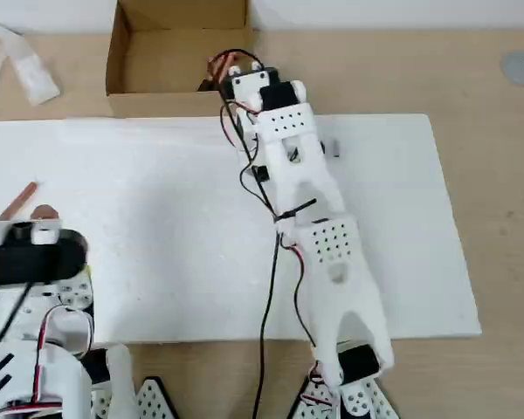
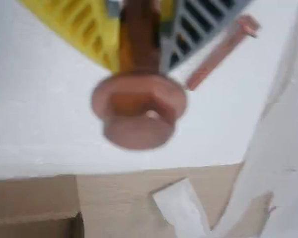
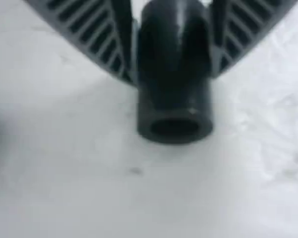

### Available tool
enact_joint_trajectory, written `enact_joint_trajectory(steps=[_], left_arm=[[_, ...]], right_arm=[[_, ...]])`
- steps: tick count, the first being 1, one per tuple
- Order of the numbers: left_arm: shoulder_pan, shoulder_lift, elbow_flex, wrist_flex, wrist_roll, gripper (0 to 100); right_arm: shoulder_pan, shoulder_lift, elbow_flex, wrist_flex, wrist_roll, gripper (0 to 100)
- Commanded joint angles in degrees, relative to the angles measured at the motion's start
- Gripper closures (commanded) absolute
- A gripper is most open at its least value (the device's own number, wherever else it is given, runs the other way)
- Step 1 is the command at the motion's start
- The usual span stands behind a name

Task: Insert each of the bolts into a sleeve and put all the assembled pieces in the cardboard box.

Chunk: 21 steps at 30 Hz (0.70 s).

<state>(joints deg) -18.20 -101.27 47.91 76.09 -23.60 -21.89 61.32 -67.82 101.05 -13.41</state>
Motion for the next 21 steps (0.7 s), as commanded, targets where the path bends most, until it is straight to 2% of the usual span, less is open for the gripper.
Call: enact_joint_trajectory(steps=[1, 5, 8, 12, 17, 21], left_arm=[[-4.7, -0.3, -0.2, -5.5, 5.1, 99], [-11.3, -0.2, 1.7, -13.0, 11.2, 99], [-13.5, -0.2, 3.5, -16.3, 14.2, 99], [-13.3, 0.0, 4.0, -20.1, 16.7, 100], [-12.7, 0.2, 8.9, -31.7, 21.9, 100], [-5.1, 0.2, 13.0, -37.9, 22.8, 100]], right_arm=[[-2.0, -10.3, -2.2, 1.4, 1.0, 98.9], [-1.5, -19.4, -1.7, 1.4, 1.0, 98.9], [-2.1, -27.7, 2.7, 1.4, 1.0, 98.9], [-3.8, -43.4, 11.6, 1.4, 1.0, 98.9], [-9.1, -66.9, 27.4, 1.3, 0.8, 98.9], [-12.5, -84.0, 44.4, -0.5, 0.7, 98.9]])
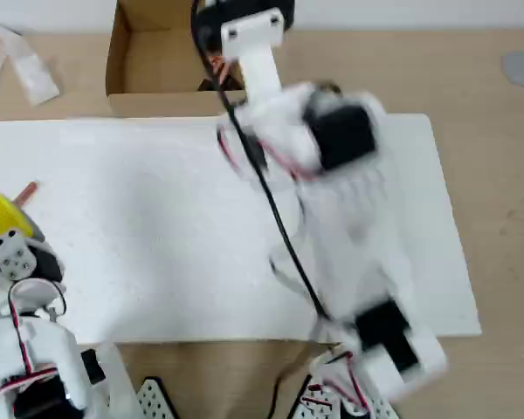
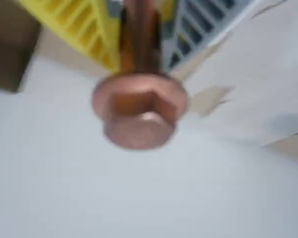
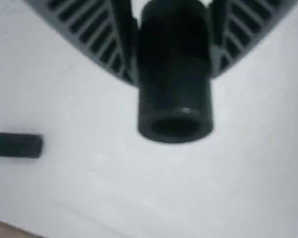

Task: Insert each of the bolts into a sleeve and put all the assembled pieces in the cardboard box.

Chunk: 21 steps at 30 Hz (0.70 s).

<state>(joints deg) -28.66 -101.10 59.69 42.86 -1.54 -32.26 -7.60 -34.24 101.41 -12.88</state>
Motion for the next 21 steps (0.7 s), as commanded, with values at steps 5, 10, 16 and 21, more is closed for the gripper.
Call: enact_joint_trajectory(steps=[5, 10, 16, 21], left_arm=[[21.5, 0.1, 3.9, -7.6, 0.5, 100], [32.2, 1.6, 3.4, -7.7, 0.4, 100], [36.0, 8.2, 0.6, -8.0, 0.6, 100], [43.4, 15.5, -5.0, -7.6, 0.6, 100]], right_arm=[[-2.2, -35.2, 37.3, -11.0, 0.5, 98.9], [-2.2, -54.7, 70.2, -28.2, 0.5, 98.9], [-2.2, -80.5, 101.6, -49.0, 0.5, 98.9], [-2.6, -95.2, 117.6, -61.9, 0.5, 98.9]])
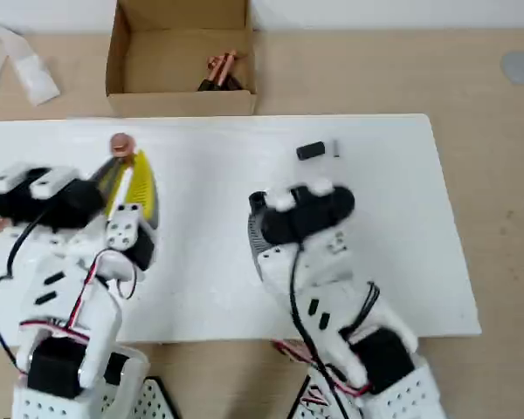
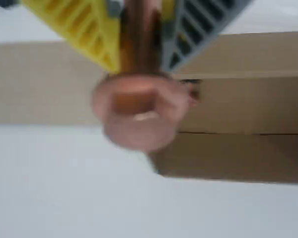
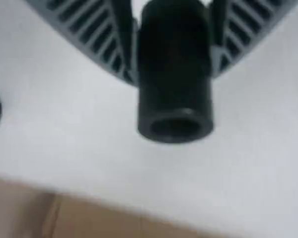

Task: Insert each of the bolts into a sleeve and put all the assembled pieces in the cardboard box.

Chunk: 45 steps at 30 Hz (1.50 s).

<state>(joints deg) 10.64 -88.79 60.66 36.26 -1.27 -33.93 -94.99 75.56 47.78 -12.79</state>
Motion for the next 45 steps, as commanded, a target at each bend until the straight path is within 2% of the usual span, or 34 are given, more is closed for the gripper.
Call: enact_joint_trajectory(steps=[1, 9, 15, 20, 28, 45], left_arm=[[5.7, 4.6, -7.1, -1.0, 0.4, 100], [14.9, 12.1, -15.5, -0.1, 0.4, 100], [20.0, 13.0, -22.0, 10.7, 0.5, 100], [18.1, 12.8, -25.4, 14.5, 6.4, 100], [14.6, 12.8, -25.4, 14.7, 14.2, 100], [15.2, 12.8, -16.0, 12.0, 14.2, 99]], right_arm=[[-0.9, -9.5, 9.9, -10.0, 0.4, 98.9], [-8.7, -12.6, 18.3, -18.5, 2.6, 98.9], [-9.1, -12.7, 19.0, -20.9, 3.3, 98.9], [-9.1, -13.9, 18.9, -20.9, 2.9, 98.9], [-9.0, -16.4, 18.8, -20.9, 2.8, 98.9], [-9.0, -16.5, 18.7, -23.8, 2.8, 98.9]])
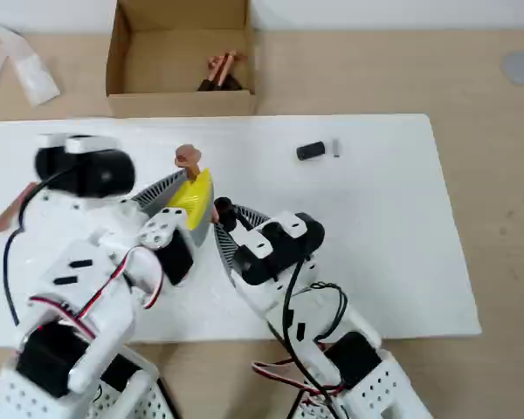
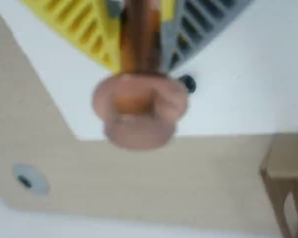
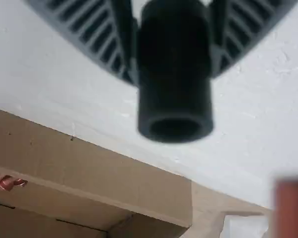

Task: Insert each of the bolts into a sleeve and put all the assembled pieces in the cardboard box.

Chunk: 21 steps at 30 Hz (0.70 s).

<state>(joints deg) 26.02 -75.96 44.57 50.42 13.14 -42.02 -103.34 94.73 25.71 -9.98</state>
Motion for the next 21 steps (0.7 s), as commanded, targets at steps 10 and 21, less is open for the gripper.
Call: enact_joint_trajectory(steps=[10, 21], left_arm=[[-0.3, 0.3, 3.9, -9.4, -4.1, 99], [-0.4, 0.1, 9.6, -13.8, -5.2, 99]], right_arm=[[-0.9, -8.0, -1.8, -1.8, 0.0, 98.9], [-0.9, -8.0, -1.9, -1.4, 0.0, 98.9]])
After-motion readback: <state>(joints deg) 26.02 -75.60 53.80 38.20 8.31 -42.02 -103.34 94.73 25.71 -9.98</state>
